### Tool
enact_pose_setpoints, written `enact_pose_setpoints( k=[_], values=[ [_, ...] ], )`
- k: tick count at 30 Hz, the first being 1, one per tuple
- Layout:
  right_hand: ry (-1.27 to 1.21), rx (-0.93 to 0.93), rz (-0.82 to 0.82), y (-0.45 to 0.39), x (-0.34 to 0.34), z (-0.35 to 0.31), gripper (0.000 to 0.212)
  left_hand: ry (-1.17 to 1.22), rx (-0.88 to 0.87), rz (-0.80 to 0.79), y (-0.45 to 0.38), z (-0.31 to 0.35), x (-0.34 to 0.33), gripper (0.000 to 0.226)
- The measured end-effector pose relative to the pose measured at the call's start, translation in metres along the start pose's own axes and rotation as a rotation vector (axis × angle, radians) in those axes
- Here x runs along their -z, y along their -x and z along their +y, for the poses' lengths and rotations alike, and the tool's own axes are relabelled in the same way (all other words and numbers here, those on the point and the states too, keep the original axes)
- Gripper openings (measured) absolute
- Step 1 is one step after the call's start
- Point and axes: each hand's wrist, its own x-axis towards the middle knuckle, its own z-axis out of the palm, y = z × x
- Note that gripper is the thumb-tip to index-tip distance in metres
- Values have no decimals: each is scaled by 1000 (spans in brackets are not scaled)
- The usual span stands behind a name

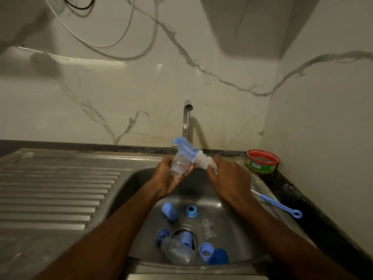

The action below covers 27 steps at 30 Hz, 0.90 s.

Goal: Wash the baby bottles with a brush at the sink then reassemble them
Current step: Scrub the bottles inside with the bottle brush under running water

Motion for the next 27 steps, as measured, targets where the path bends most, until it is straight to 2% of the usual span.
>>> enact_pose_setpoints(
  k=[3, 5, 7, 12, 16, 18, 22, 25, 27],
  values=[
    [-80, 22, -38, 0, 0, 5, 35, -130, -77, -46, -3, -2, 1, 38],
    [-143, 105, -48, 7, 1, 7, 28, -174, -168, -21, -4, -2, 4, 45],
    [-122, 120, -16, 9, 1, 5, 29, -164, -228, 6, -3, -2, 4, 41],
    [-48, 33, 29, 3, 1, -1, 29, 42, -76, 47, 5, -3, -5, 46],
    [-77, 116, -168, 16, 4, -7, 41, 4, -104, 93, 1, -1, -3, 57],
    [-33, 133, -142, 18, 4, -11, 44, -10, -92, 107, -4, -1, 1, 61],
    [10, -30, -8, 4, 9, -7, 40, -39, -101, 90, -5, -3, -2, 53],
    [-17, -6, -86, 7, 9, -6, 39, -200, -127, 116, -6, -5, -4, 43],
    [-27, 79, -130, 14, 6, -8, 36, -261, -161, 158, -7, -6, -1, 56]
  ],
)
